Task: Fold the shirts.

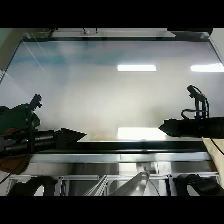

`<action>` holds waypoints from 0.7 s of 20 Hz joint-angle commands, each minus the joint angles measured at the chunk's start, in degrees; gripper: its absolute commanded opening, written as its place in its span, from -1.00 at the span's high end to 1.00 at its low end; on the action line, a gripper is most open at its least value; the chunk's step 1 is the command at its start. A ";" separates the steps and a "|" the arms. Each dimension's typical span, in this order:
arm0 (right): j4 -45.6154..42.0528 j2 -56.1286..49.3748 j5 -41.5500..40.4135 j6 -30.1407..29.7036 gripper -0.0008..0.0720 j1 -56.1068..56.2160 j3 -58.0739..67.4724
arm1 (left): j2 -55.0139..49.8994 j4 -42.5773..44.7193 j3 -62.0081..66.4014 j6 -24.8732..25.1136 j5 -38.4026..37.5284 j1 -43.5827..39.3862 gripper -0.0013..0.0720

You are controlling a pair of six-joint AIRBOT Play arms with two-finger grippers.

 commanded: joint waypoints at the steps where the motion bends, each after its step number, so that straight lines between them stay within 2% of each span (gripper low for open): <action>1: 0.00 0.04 -0.04 -0.02 0.88 0.07 -0.04 | 0.13 0.48 0.00 -0.02 0.70 -0.04 0.94; 3: 0.00 0.04 -0.04 -0.02 0.88 0.07 -0.04 | 0.11 4.46 1.57 -0.55 1.09 0.33 0.95; 5: 0.00 0.04 -0.04 -0.02 0.88 0.07 -0.04 | 0.11 17.51 7.43 -4.79 1.29 4.20 0.96; 6: 0.00 0.04 -0.04 -0.02 0.88 0.07 -0.04 | 0.11 25.62 11.34 -6.67 1.57 7.67 0.81; 7: -0.02 0.04 -0.04 -0.02 0.88 0.07 -0.04 | 0.11 32.30 14.60 -7.19 2.21 11.43 0.14; 8: 0.00 0.04 -0.04 -0.02 0.88 0.07 -0.04 | 0.02 39.28 17.59 -7.10 4.04 16.09 0.04; 11: 0.00 0.04 -0.02 -0.02 0.88 0.07 -0.04 | -5.55 55.41 23.76 -7.37 8.61 32.79 0.01; 12: 0.00 0.04 -0.04 -0.02 0.88 0.07 -0.04 | -8.76 56.61 24.50 -8.26 9.49 38.47 -0.90; 13: 0.00 0.04 -0.04 -0.02 0.88 0.07 -0.04 | -12.41 57.09 24.48 -11.91 12.26 42.69 -1.00; 14: 0.02 0.04 -0.02 -0.02 0.88 0.07 -0.04 | -16.81 57.05 24.20 -14.67 15.08 45.51 -1.00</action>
